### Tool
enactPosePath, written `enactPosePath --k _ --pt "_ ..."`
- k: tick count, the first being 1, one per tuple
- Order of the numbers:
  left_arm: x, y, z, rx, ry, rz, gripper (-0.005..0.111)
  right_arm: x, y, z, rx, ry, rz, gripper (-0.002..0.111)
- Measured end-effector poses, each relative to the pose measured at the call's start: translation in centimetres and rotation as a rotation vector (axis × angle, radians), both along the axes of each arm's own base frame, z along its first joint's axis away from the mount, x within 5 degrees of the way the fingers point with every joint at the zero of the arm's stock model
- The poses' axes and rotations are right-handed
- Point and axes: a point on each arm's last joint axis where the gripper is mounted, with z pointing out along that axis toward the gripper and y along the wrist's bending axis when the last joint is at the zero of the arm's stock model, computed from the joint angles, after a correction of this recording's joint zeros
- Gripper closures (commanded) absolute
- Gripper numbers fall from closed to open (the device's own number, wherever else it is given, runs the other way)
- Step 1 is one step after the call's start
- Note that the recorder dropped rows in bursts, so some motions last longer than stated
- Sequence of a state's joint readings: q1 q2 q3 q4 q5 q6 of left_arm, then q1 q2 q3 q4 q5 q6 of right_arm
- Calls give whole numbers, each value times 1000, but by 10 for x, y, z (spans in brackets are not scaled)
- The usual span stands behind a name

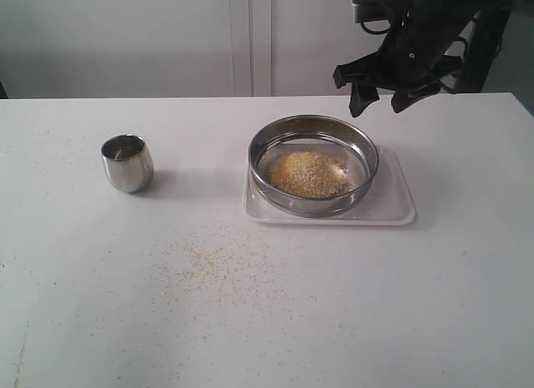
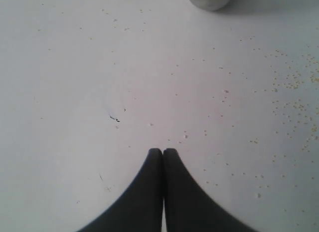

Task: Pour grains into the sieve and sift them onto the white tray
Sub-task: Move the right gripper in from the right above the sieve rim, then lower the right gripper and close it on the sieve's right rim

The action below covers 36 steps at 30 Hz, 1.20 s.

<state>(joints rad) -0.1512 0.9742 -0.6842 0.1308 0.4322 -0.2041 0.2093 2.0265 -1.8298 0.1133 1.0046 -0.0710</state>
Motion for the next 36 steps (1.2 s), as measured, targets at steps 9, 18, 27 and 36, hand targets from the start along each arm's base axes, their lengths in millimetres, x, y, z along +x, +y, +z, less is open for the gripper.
enactPosePath --k 9,18,27,36 --pt "0 0 0 0 0 0 107 10 0 -27 -34 34 4 52" --pt "0 0 0 0 0 0 107 21 1 -66 -67 93 8 52" --pt "0 0 0 0 0 0 107 28 2 -86 -74 92 7 52" --pt "0 0 0 0 0 0 107 34 2 -106 -77 95 2 56"
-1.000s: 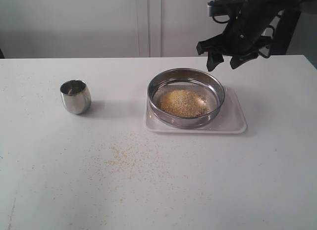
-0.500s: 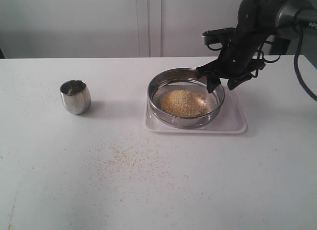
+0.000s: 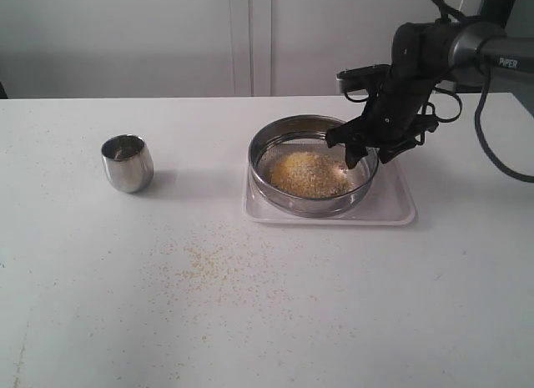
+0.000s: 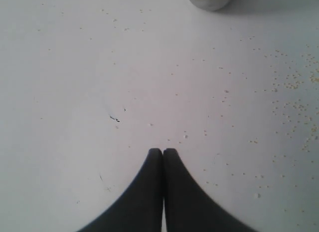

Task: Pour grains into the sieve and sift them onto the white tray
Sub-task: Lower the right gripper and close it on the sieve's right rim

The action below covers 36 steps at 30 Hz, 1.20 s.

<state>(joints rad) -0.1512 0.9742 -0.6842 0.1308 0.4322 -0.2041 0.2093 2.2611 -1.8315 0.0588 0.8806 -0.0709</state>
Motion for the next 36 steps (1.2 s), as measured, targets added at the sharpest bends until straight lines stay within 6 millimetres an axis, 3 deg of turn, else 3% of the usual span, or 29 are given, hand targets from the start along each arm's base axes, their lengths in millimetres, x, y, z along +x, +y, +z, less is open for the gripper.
enactPosePath --k 18,22,29,36 --pt "0 0 0 0 0 0 107 6 0 -7 6 -39 -23 98" --pt "0 0 0 0 0 0 107 7 1 -6 12 -54 -28 97" --pt "0 0 0 0 0 0 107 7 1 -6 11 -56 -27 83" --pt "0 0 0 0 0 0 107 7 1 -6 13 -58 -28 82"
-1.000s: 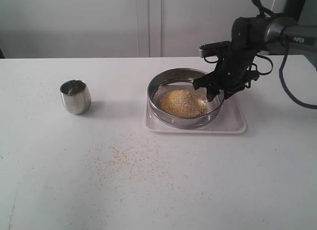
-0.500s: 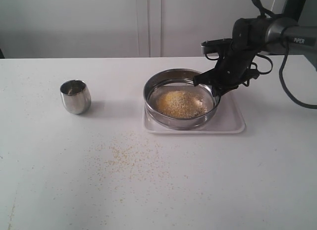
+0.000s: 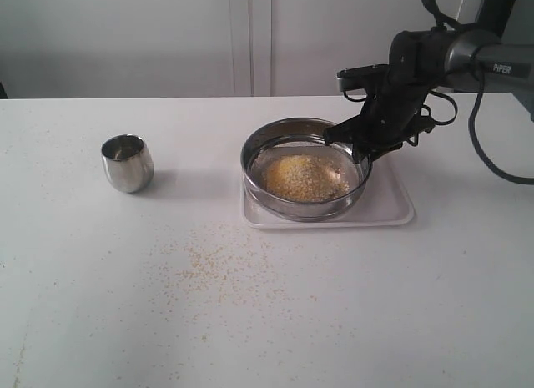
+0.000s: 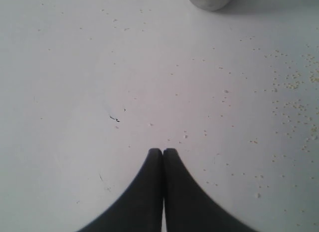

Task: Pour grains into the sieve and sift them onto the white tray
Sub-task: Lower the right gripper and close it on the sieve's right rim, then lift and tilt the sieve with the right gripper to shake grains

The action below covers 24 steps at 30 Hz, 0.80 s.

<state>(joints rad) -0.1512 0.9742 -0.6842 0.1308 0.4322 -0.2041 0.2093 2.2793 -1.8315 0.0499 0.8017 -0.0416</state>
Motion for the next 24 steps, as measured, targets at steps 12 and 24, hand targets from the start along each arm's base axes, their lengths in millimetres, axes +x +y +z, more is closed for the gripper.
enactPosePath --k 12,24 --pt "0 0 0 0 0 0 107 3 1 -16 1 11 -2 85" --pt "0 0 0 0 0 0 107 3 2 -16 21 14 -21 108"
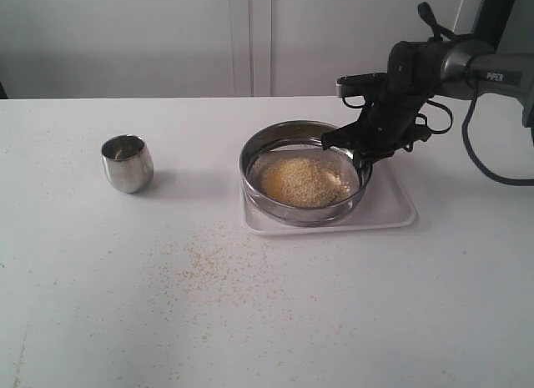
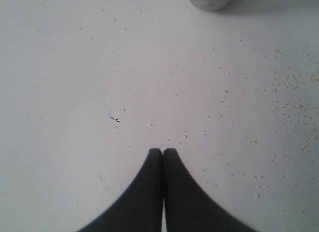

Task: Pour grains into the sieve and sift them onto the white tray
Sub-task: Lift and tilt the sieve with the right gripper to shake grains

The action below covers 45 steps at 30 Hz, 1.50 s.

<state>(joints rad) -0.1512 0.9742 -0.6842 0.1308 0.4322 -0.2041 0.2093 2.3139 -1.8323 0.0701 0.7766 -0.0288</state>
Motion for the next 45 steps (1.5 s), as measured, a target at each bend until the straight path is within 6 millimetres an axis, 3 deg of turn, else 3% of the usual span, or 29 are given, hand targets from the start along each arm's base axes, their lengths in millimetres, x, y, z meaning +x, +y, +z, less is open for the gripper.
enactPosePath --k 18,28,35,38,42,45 --pt "0 0 0 0 0 0 107 -5 -1 13 -10 46 5 108" --pt "0 0 0 0 0 0 107 -12 -25 53 56 74 -2 108" --pt "0 0 0 0 0 0 107 -10 -23 56 117 65 -48 108" --pt "0 0 0 0 0 0 107 -12 -22 56 55 60 39 108" --pt "0 0 0 0 0 0 107 -12 -22 55 43 65 -46 108" --pt "0 0 0 0 0 0 107 -10 -22 56 30 40 -1 108"
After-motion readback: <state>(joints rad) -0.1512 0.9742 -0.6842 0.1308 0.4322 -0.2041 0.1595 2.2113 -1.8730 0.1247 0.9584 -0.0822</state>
